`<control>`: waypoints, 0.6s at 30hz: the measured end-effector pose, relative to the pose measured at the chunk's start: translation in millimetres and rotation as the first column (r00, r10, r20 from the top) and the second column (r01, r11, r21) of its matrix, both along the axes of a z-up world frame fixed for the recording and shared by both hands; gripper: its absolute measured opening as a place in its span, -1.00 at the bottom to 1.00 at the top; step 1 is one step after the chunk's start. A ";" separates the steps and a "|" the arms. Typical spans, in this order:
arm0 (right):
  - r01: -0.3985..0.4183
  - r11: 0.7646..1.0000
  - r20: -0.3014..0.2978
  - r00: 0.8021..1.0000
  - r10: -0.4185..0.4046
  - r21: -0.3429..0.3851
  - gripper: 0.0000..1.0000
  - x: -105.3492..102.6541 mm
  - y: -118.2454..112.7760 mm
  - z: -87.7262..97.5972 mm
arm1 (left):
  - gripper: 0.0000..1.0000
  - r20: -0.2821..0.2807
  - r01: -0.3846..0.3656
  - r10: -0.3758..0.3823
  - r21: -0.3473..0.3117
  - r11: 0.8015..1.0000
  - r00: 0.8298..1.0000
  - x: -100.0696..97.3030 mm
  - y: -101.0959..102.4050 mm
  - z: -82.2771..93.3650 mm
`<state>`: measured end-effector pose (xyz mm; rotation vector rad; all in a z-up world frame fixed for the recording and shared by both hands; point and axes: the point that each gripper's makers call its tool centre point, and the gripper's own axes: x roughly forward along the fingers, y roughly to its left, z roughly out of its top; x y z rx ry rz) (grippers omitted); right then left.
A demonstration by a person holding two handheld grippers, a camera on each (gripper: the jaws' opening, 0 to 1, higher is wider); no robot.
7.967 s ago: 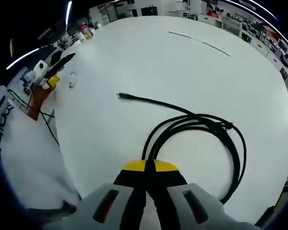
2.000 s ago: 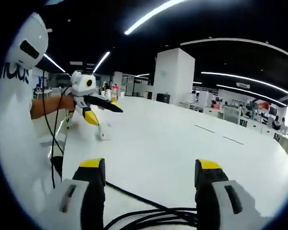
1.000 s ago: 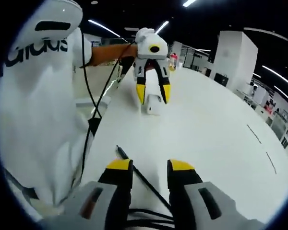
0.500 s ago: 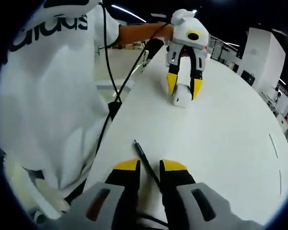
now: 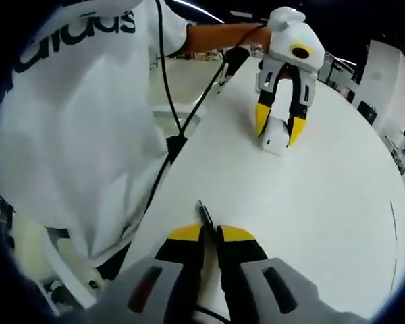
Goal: Plug the desk Type‑C cable into the charger adapter.
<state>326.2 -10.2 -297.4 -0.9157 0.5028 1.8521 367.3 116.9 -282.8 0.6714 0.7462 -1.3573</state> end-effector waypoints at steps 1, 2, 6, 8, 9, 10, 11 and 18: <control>-0.005 1.000 0.000 1.000 0.005 -0.002 -0.87 -0.5 0.3 -0.5 | -0.50 -0.016 -0.009 0.009 0.002 1.000 1.000 -0.5 -0.2 -0.8; -0.008 1.000 -0.002 1.000 0.008 0.000 -0.87 -1.4 2.1 -0.5 | -0.49 -0.022 -0.013 0.013 0.004 1.000 1.000 -0.7 -0.3 -1.1; -0.009 1.000 0.004 1.000 0.009 -0.015 -0.91 -2.1 4.5 -1.1 | -0.49 -0.039 -0.021 0.022 0.013 1.000 0.999 -1.1 0.4 -2.1; 0.002 1.000 0.006 1.000 -0.002 -0.019 -0.92 -1.7 4.7 -1.4 | -0.49 -0.048 -0.025 0.026 0.014 1.000 0.999 -0.8 1.3 -2.8; 0.004 1.000 0.005 1.000 -0.004 -0.019 -0.92 -2.1 4.4 -1.3 | -0.49 -0.049 -0.027 0.028 0.014 1.000 0.998 -0.4 1.7 -2.9; 0.005 1.000 0.002 1.000 -0.005 -0.017 -0.93 -2.9 4.4 -1.3 | -0.49 -0.051 -0.029 0.029 0.014 0.999 0.998 -0.2 1.4 -2.8; 0.010 1.000 -0.001 1.000 -0.010 -0.016 -0.93 -3.0 4.4 -1.2 | -0.49 -0.051 -0.029 0.030 0.014 0.999 0.998 -0.2 1.3 -2.8; 0.035 0.999 -0.011 0.999 -0.036 -0.011 -0.94 -2.2 5.1 -0.9 | -0.49 -0.045 -0.028 0.028 0.014 1.000 0.999 -0.1 1.7 -2.9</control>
